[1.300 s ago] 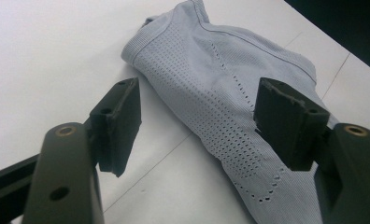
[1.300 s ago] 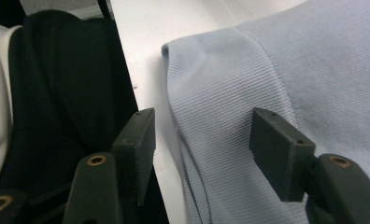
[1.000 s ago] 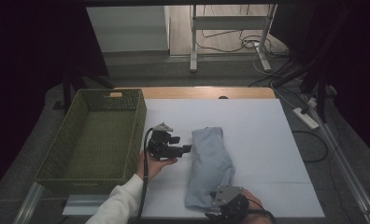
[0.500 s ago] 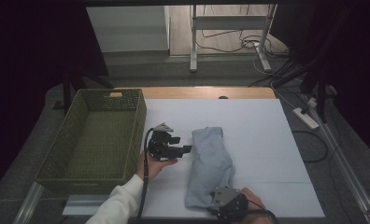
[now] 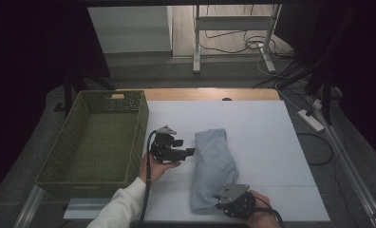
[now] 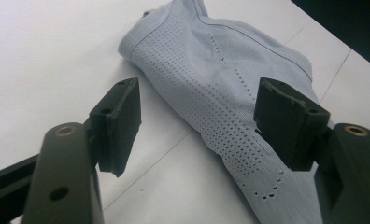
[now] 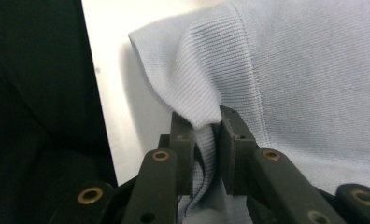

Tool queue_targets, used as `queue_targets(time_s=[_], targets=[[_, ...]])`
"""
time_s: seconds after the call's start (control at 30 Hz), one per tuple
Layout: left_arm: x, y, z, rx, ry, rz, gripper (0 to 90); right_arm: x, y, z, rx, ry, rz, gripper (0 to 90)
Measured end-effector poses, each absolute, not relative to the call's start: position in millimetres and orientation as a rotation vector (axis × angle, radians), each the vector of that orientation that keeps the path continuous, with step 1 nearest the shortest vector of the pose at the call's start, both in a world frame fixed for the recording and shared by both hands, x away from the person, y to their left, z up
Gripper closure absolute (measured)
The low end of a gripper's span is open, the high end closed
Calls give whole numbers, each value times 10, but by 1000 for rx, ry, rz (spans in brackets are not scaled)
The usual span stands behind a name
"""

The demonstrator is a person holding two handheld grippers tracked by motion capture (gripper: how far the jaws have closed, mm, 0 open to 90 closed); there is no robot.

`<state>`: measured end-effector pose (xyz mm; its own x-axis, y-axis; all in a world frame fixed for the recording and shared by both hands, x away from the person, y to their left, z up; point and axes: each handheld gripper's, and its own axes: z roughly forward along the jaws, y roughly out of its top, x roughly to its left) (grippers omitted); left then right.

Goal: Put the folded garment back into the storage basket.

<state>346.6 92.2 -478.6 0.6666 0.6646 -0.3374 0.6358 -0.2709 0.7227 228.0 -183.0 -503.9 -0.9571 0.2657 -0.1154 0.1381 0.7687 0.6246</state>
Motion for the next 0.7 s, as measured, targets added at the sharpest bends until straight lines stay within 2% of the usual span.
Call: queue_targets(time_s=[0.4,0.7], targets=[[3518,868,-4775,1970,996,56,327,2171,-1915,-4943,327,2795,1104,779],[3843,688,-4746,1943,1020,76,337,2117,-1914,-4967,301,2821,1103,779]])
